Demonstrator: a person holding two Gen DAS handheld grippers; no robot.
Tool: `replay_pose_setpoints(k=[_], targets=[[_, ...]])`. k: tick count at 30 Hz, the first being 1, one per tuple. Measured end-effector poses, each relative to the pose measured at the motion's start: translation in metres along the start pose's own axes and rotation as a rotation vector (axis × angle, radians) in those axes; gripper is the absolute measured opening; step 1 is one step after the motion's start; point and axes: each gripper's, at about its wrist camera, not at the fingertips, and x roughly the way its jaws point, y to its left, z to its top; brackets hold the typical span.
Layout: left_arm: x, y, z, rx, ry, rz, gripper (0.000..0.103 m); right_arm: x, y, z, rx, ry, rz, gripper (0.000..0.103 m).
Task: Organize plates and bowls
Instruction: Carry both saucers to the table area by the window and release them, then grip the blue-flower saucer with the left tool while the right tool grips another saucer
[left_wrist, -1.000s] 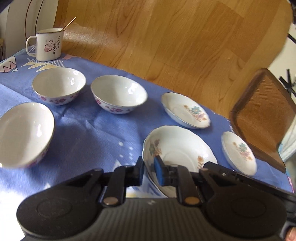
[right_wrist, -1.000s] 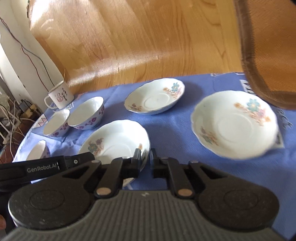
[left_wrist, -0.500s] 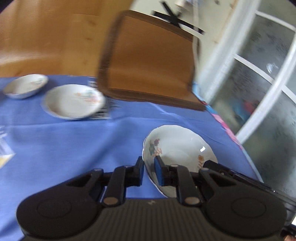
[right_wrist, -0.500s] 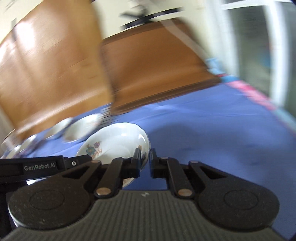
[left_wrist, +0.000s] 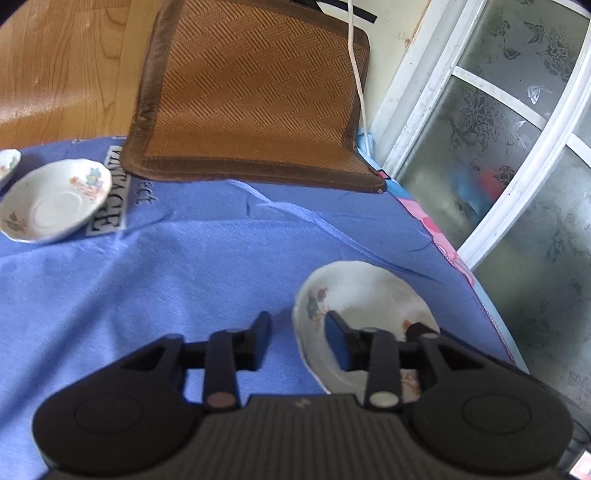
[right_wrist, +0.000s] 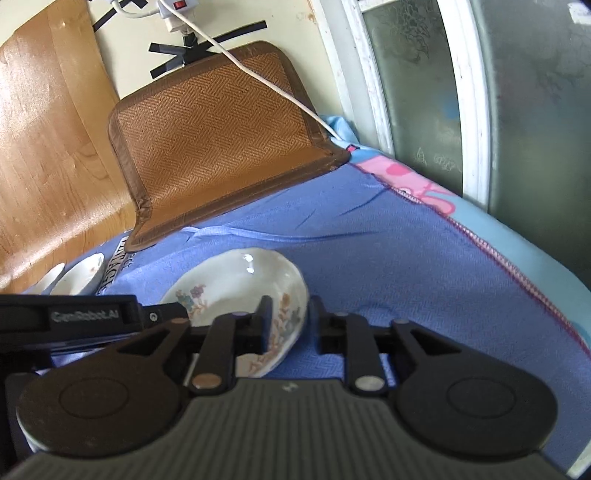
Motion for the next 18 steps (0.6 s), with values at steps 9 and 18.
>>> replay_pose_setpoints(k=[9, 18], targets=[[-0.06, 0.081, 0.008, -0.059, -0.139, 0.191, 0.048, -0.018, 0.059, 0.011, -0.093, -0.145, 0.106, 0.04], [-0.092, 0.165, 0.001, -0.145, -0.196, 0.504, 0.049, 0.014, 0.143, 0.001, -0.153, 0.03, 0.301, 0.04]])
